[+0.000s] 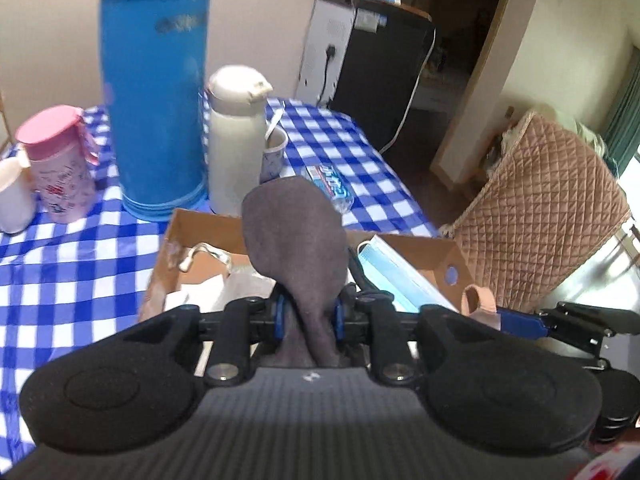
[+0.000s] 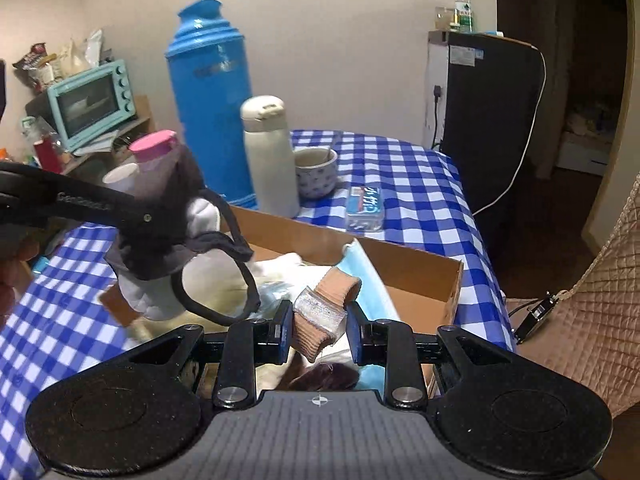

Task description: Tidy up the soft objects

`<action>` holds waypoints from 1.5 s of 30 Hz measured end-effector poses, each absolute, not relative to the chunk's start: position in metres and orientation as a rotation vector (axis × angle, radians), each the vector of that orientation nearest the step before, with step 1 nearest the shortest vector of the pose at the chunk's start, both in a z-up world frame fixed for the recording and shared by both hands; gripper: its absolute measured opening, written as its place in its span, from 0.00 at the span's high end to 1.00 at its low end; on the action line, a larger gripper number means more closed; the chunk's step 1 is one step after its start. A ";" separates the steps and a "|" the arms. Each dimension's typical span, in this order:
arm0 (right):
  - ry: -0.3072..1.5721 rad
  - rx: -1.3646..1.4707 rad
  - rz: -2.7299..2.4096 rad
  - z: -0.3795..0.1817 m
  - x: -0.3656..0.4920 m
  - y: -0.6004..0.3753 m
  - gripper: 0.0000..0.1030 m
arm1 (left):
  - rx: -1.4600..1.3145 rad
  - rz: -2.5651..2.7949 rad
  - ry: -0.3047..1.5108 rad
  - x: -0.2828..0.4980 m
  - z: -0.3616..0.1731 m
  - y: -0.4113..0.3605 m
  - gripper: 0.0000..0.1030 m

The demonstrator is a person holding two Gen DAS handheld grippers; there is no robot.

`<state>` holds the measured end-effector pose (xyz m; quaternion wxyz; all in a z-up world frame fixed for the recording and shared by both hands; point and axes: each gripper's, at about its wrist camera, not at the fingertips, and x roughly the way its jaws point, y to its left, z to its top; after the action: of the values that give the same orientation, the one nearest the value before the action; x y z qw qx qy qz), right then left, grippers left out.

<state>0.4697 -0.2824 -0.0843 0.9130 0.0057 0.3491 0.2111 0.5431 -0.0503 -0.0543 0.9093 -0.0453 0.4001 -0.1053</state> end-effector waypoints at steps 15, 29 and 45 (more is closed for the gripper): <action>0.742 0.020 0.415 -0.109 0.496 -0.282 0.40 | 0.077 -0.148 0.845 0.549 -0.065 -0.048 0.38; 0.788 0.025 0.409 -0.098 0.447 -0.294 0.38 | 0.157 -0.077 0.808 0.486 -0.053 -0.066 0.23; 0.728 -0.022 0.425 -0.052 0.342 -0.307 0.38 | 0.077 0.018 0.774 0.341 -0.008 -0.074 0.24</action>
<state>0.3423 -0.3073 -0.0518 0.9124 -0.0109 0.3533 0.2063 0.3411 -0.0735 -0.0079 0.9253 0.0375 0.3772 0.0087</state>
